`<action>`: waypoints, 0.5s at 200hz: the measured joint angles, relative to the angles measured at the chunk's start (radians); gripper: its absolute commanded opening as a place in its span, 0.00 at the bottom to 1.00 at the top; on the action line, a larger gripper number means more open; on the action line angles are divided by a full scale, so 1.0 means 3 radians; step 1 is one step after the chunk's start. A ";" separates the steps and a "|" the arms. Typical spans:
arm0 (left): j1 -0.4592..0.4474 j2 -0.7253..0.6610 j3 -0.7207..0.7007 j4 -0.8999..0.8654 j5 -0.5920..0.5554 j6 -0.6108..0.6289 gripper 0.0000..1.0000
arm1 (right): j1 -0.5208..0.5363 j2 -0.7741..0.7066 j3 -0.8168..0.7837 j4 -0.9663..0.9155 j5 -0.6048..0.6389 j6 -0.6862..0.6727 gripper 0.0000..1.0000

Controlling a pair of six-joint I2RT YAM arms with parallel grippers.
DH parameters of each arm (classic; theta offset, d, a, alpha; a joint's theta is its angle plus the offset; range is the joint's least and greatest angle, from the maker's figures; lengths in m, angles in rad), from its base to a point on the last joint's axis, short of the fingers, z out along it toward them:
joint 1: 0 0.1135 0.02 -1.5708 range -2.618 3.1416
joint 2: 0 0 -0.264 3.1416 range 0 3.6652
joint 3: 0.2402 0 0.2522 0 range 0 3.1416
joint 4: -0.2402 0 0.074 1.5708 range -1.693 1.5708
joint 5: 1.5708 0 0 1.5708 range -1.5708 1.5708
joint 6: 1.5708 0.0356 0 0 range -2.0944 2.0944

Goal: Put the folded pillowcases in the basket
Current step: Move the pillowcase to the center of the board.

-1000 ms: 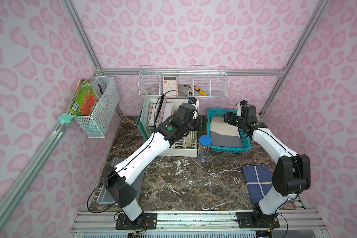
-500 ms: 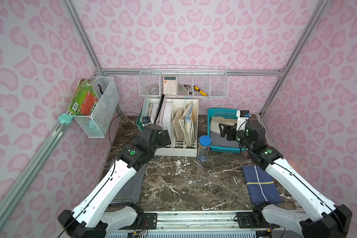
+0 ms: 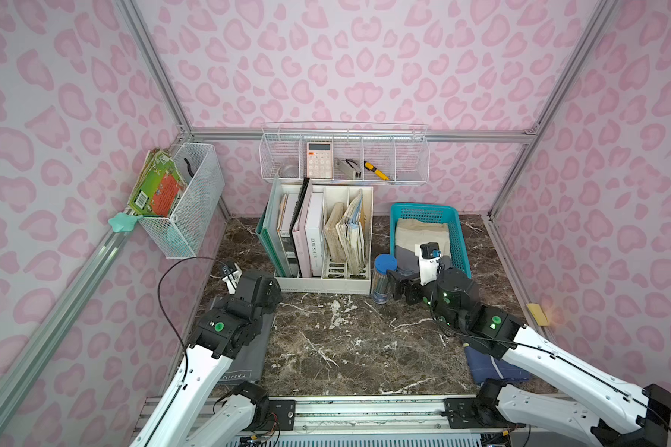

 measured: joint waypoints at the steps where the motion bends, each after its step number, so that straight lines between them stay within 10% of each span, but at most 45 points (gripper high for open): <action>1: 0.0024 -0.0003 -0.0011 -0.0006 0.0004 -0.0014 0.99 | 0.0006 0.0000 0.0000 -0.0001 0.0008 0.0000 0.98; 100: 0.1877 0.0141 -0.0735 -0.0023 0.0999 -0.0280 0.99 | 0.0324 -0.0120 0.0127 -0.0136 0.0511 -0.0005 0.98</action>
